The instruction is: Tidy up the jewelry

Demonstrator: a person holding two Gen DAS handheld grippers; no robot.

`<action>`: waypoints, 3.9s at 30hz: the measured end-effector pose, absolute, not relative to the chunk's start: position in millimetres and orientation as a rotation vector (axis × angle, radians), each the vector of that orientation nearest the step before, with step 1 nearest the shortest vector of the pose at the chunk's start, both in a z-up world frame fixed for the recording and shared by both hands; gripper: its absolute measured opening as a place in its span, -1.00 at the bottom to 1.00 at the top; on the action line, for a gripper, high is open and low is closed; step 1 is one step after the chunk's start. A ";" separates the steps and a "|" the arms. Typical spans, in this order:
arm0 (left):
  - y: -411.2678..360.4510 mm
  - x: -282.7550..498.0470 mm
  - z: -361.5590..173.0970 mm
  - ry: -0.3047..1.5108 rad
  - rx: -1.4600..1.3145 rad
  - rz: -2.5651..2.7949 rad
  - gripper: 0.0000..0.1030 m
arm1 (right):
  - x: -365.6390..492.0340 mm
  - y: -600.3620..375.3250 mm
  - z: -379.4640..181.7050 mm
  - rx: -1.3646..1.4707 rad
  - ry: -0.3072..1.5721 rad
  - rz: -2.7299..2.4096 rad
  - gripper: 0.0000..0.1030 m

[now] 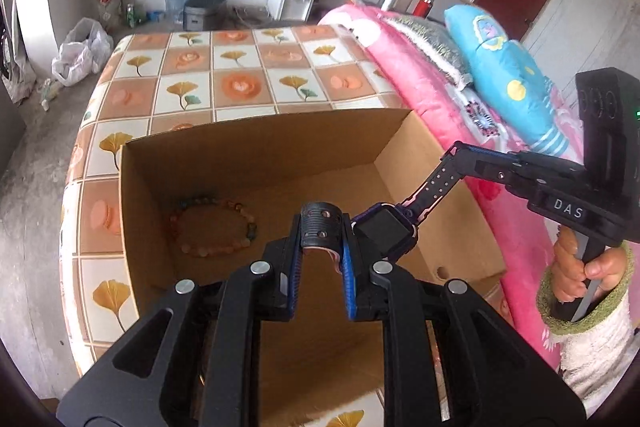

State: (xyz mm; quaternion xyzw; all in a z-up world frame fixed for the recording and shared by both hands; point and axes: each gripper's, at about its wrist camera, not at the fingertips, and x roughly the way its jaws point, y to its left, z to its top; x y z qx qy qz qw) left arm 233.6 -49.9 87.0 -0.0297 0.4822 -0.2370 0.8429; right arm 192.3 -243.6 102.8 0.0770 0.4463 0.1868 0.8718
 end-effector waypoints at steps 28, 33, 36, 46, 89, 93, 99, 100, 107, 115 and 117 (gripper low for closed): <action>-35.9 253.5 99.9 1.046 -0.105 -0.402 0.06 | 198.1 -267.7 117.9 0.085 0.818 0.319 -0.86; -7.7 176.0 141.5 0.875 -0.083 -0.425 0.28 | 132.1 -274.3 153.1 0.093 0.709 0.299 -0.14; 12.7 121.7 146.5 0.789 -0.077 -0.421 0.41 | 84.0 -271.4 162.2 0.066 0.657 0.309 0.17; 40.0 17.2 50.8 0.837 -0.105 -0.227 0.49 | -18.4 -225.5 102.4 -0.113 0.743 0.179 0.87; -46.9 55.4 -42.1 0.827 0.253 -0.492 -0.77 | -5.5 -176.5 0.8 0.144 0.886 0.379 0.35; -50.2 57.2 -42.0 0.828 0.271 -0.493 -0.77 | -5.2 -181.7 -0.2 0.156 0.887 0.369 0.33; -48.7 51.3 -41.8 0.825 0.255 -0.489 -0.77 | -8.9 -185.0 5.5 0.157 0.868 0.359 0.30; -48.0 49.8 -42.0 0.824 0.252 -0.487 -0.77 | -9.6 -184.5 6.6 0.154 0.864 0.359 0.30; -34.8 34.8 -41.6 0.821 0.221 -0.439 -0.77 | -12.3 -168.7 16.5 0.114 0.839 0.416 0.18; -9.4 19.4 -43.5 0.806 0.153 -0.374 -0.77 | 3.4 -125.2 7.4 0.012 0.886 0.511 -0.36; -5.6 18.8 -43.6 0.802 0.140 -0.363 -0.77 | 8.4 -114.1 2.6 -0.016 0.901 0.525 -0.49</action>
